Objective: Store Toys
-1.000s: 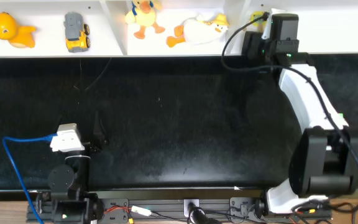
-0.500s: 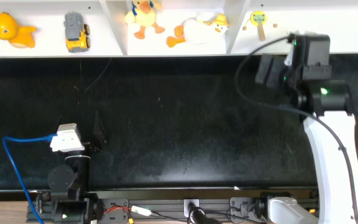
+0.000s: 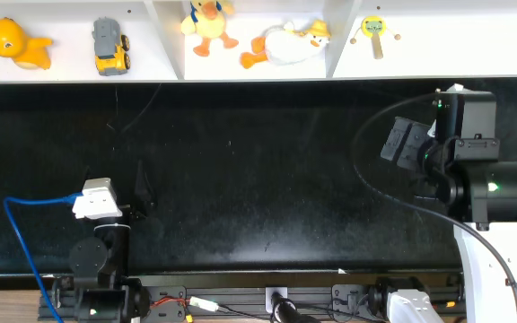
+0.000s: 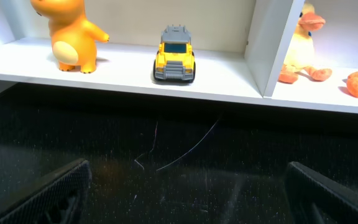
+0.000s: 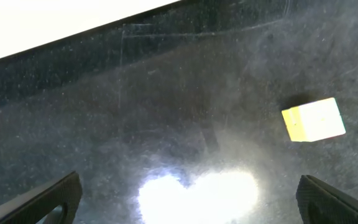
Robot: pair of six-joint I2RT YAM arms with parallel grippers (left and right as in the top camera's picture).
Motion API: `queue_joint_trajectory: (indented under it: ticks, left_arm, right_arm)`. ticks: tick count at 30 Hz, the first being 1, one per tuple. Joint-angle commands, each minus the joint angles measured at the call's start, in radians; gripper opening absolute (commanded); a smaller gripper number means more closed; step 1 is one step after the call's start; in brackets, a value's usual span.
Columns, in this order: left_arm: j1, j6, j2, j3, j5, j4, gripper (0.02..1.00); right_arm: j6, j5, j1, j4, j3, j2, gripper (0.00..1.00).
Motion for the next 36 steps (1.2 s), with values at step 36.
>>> queue_joint_trajectory:
  ticks: [36]
  left_arm:
    - [-0.006, -0.011, -0.013, -0.009, 0.013, 0.003, 0.998]
  right_arm:
    - [-0.489, -0.158, -0.589, 0.126, 0.01, 0.525, 0.996]
